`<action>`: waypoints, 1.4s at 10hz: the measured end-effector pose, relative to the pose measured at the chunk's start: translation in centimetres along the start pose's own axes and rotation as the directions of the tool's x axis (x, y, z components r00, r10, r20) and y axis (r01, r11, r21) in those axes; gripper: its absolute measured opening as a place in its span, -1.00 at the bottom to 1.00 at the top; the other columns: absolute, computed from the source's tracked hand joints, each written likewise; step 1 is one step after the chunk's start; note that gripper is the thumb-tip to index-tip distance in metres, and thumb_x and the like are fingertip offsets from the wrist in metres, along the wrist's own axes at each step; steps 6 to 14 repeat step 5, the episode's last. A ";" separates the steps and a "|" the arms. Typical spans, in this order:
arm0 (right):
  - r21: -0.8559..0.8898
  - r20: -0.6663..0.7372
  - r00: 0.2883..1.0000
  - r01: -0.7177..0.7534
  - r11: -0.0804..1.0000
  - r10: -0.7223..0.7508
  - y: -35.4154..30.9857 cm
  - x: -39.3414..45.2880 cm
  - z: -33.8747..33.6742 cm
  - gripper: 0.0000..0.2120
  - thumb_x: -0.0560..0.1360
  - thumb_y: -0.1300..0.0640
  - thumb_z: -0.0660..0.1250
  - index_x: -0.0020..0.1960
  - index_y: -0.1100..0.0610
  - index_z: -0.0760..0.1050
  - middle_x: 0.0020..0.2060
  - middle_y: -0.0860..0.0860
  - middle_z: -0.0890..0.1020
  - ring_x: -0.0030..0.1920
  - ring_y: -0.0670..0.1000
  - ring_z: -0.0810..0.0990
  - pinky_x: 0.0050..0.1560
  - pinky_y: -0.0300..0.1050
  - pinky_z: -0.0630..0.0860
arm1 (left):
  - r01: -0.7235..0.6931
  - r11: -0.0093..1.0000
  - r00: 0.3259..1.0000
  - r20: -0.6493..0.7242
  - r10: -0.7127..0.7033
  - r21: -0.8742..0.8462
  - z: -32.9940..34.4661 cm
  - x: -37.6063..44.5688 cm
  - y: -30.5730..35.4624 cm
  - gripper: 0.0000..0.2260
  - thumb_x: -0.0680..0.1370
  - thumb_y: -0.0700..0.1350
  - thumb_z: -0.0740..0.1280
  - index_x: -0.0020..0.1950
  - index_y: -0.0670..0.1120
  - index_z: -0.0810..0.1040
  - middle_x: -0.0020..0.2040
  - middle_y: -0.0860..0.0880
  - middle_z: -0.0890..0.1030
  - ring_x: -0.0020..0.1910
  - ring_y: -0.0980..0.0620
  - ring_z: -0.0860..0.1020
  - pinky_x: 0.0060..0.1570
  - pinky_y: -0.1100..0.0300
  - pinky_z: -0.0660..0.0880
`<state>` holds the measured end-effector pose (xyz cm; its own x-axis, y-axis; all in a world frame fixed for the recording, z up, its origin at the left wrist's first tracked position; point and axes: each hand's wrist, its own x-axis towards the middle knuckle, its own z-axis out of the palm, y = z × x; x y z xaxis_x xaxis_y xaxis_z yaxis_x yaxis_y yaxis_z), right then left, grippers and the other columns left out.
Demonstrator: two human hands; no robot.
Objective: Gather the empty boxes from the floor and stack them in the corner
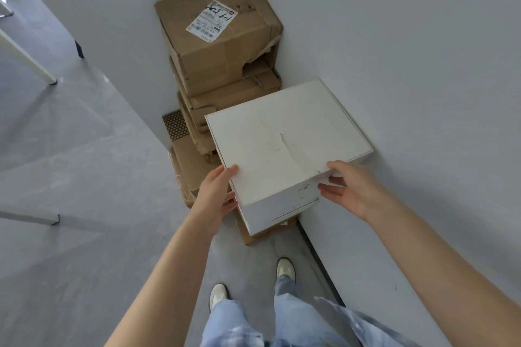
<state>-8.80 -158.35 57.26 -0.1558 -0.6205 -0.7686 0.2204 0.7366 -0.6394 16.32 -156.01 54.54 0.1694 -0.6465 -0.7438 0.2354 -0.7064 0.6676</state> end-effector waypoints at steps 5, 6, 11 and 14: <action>-0.307 -0.078 0.931 0.316 0.897 -0.355 12.5 -8.6 11.3 -0.44 0.53 0.03 0.26 0.50 0.06 0.21 0.18 -0.03 0.54 0.20 0.01 0.53 0.26 0.05 0.48 | -0.415 0.786 0.909 0.173 0.379 0.459 -15.6 -4.1 1.0 -0.85 0.59 -0.15 0.29 0.13 -0.02 0.58 0.02 0.00 0.68 -0.11 0.07 0.68 0.03 0.10 0.59; -0.307 -0.078 0.931 0.316 0.897 -0.355 12.5 -8.6 11.3 -0.44 0.53 0.03 0.26 0.50 0.06 0.21 0.18 -0.03 0.54 0.20 0.01 0.53 0.26 0.05 0.48 | -0.415 0.786 0.909 0.173 0.379 0.459 -15.6 -4.1 1.0 -0.85 0.59 -0.15 0.29 0.13 -0.02 0.58 0.02 0.00 0.68 -0.11 0.07 0.68 0.03 0.10 0.59; -0.307 -0.078 0.931 0.316 0.897 -0.355 12.5 -8.6 11.3 -0.44 0.53 0.03 0.26 0.50 0.06 0.21 0.18 -0.03 0.54 0.20 0.01 0.53 0.26 0.05 0.48 | -0.415 0.786 0.909 0.173 0.379 0.459 -15.6 -4.1 1.0 -0.85 0.59 -0.15 0.29 0.13 -0.02 0.58 0.02 0.00 0.68 -0.11 0.07 0.68 0.03 0.10 0.59; -0.307 -0.078 0.931 0.316 0.897 -0.355 12.5 -8.6 11.3 -0.44 0.53 0.03 0.26 0.50 0.06 0.21 0.18 -0.03 0.54 0.20 0.01 0.53 0.26 0.05 0.48 | -0.415 0.786 0.909 0.173 0.379 0.459 -15.6 -4.1 1.0 -0.85 0.59 -0.15 0.29 0.13 -0.02 0.58 0.02 0.00 0.68 -0.11 0.07 0.68 0.03 0.10 0.59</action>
